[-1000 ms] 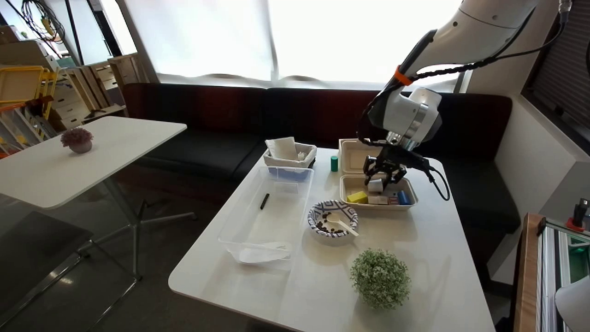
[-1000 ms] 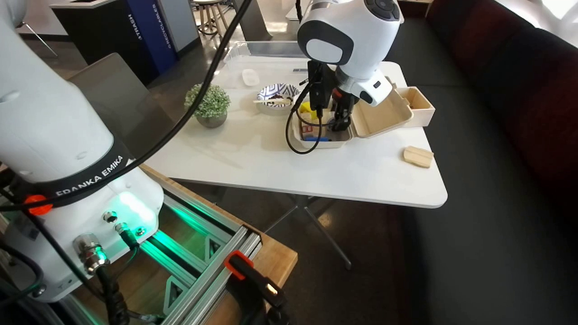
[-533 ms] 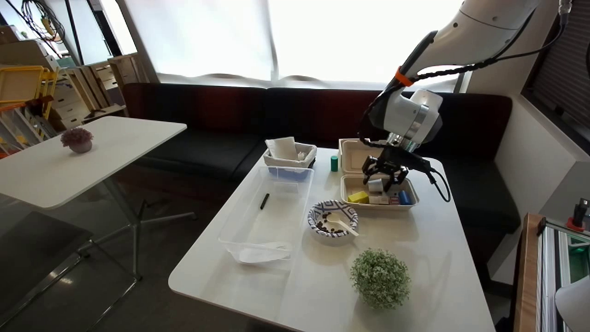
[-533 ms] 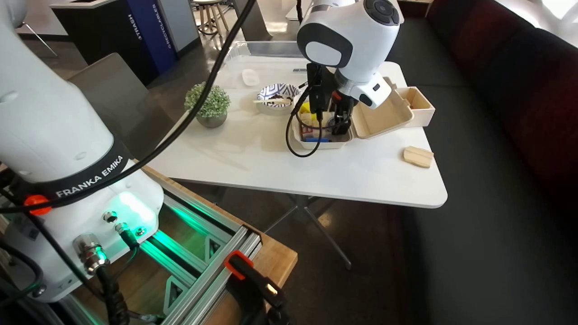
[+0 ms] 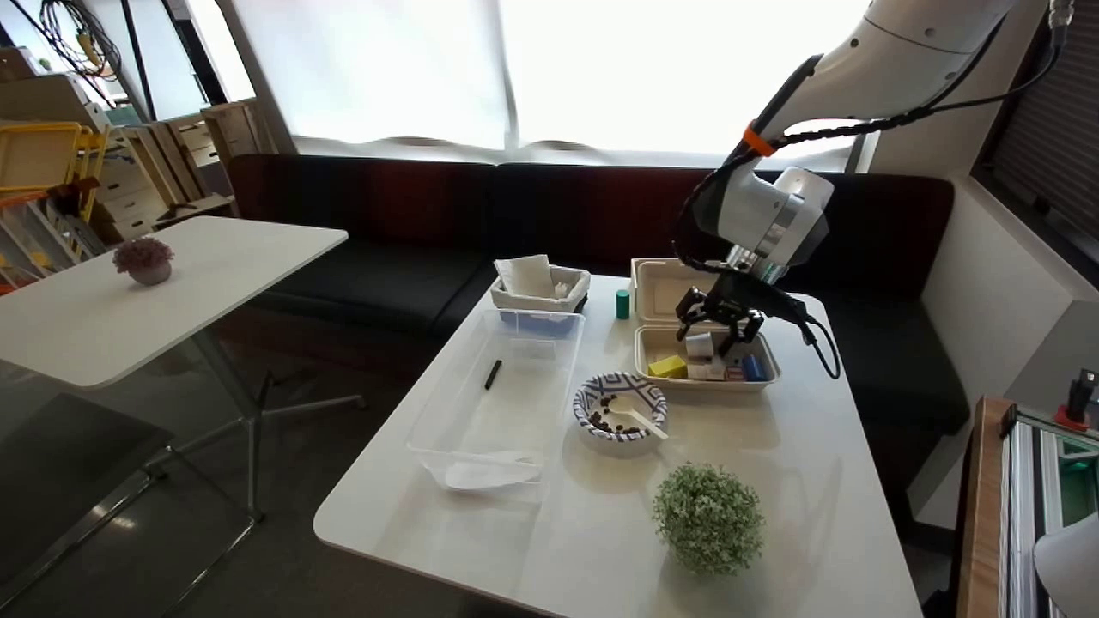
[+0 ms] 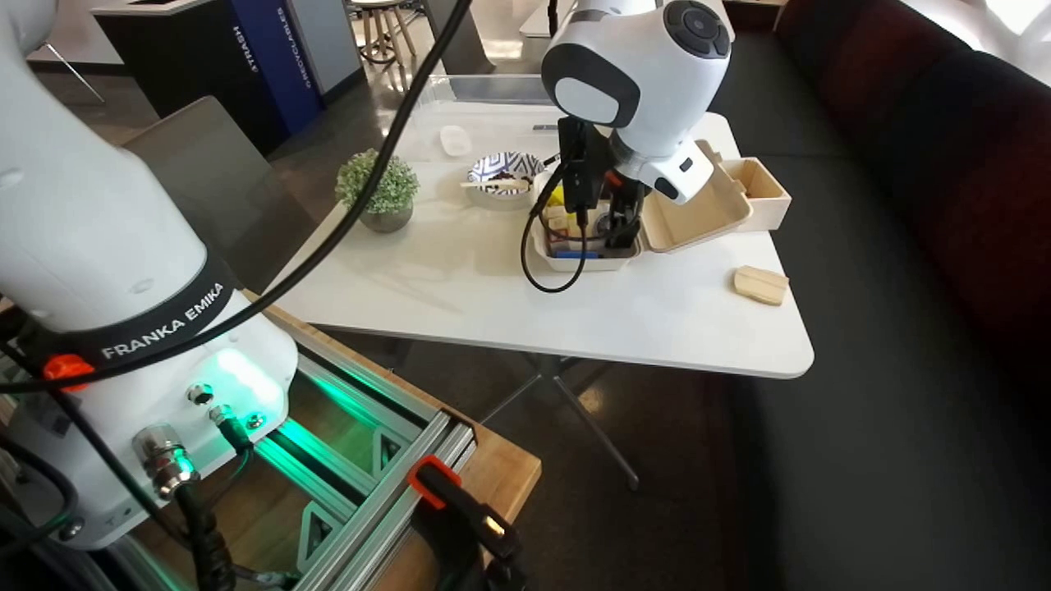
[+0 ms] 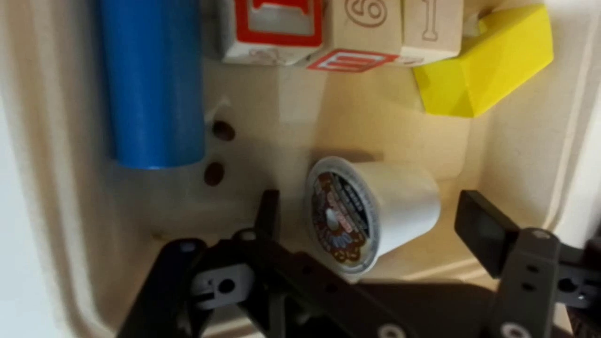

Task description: Turn the k-cup over

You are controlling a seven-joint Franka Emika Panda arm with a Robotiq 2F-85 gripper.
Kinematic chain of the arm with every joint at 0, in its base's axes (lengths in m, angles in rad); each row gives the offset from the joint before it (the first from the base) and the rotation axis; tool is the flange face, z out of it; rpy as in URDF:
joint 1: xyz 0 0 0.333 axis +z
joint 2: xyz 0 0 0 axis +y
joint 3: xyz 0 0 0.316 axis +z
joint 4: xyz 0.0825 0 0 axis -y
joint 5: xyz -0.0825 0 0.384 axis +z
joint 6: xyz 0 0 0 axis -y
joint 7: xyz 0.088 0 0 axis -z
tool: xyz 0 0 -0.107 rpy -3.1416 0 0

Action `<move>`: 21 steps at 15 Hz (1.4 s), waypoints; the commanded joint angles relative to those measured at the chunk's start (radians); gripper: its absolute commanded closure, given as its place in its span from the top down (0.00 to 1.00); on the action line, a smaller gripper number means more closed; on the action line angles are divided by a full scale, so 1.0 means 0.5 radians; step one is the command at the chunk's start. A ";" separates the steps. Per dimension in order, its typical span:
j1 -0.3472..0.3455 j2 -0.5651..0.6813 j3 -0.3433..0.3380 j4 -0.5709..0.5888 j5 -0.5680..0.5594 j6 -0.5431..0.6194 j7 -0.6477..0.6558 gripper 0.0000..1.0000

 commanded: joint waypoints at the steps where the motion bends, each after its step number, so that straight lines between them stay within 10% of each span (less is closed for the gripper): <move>1: -0.131 -0.007 0.104 -0.023 0.152 0.006 -0.205 0.96; 12: -0.366 0.013 0.251 -0.021 0.296 -0.116 -0.580 0.93; 21: 0.055 -0.017 -0.225 0.007 0.560 -0.440 -0.779 0.75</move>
